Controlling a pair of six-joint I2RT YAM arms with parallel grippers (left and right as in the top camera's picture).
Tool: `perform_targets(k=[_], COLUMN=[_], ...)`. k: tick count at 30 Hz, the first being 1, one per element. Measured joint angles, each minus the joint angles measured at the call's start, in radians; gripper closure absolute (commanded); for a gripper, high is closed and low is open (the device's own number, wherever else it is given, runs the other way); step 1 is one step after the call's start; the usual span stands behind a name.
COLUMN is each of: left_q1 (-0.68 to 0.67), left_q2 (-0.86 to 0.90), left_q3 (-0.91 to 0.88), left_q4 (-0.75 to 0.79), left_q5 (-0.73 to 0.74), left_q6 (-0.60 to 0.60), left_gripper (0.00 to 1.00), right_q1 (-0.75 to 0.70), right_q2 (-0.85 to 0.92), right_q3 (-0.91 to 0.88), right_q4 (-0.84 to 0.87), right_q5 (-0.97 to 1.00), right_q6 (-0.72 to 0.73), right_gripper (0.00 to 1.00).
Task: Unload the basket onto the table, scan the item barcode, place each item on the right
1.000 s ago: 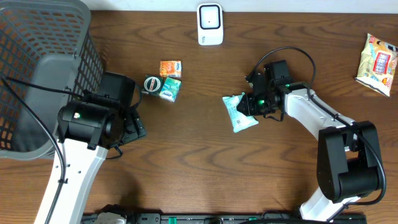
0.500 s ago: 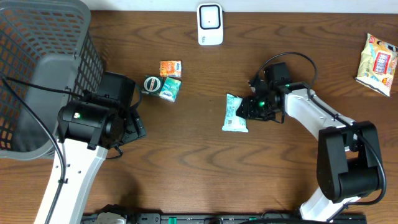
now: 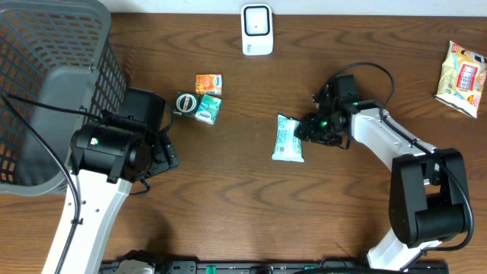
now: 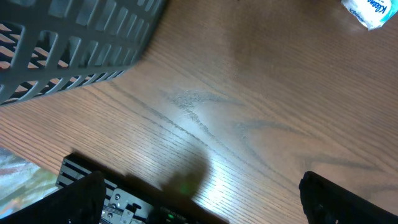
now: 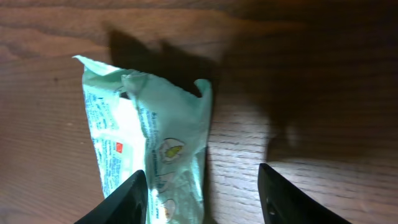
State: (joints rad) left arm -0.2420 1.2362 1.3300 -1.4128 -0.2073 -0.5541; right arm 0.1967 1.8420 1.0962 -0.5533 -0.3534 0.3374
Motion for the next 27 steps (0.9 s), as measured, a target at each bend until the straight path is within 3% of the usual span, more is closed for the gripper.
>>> perform_targets(k=[7,15,18,27], left_q1=[0.0,0.0,0.0,0.0], left_q2=[0.0,0.0,0.0,0.0], left_q3=[0.0,0.0,0.0,0.0], left_q4=[0.0,0.0,0.0,0.0], left_q5=[0.0,0.0,0.0,0.0], left_q6=[0.0,0.0,0.0,0.0], left_gripper=[0.03,0.02,0.02,0.02], right_q1=[0.027,0.03,0.03,0.028], right_q2=[0.0,0.02,0.026,0.026], right_q3=[-0.004,-0.034,-0.039,-0.002], right_q4=[0.019,0.087,0.107,0.04], right_q5=[-0.006,-0.018,-0.042,-0.044], right_q6=[0.0,0.016,0.017,0.016], right_gripper=[0.53,0.77,0.99,0.99])
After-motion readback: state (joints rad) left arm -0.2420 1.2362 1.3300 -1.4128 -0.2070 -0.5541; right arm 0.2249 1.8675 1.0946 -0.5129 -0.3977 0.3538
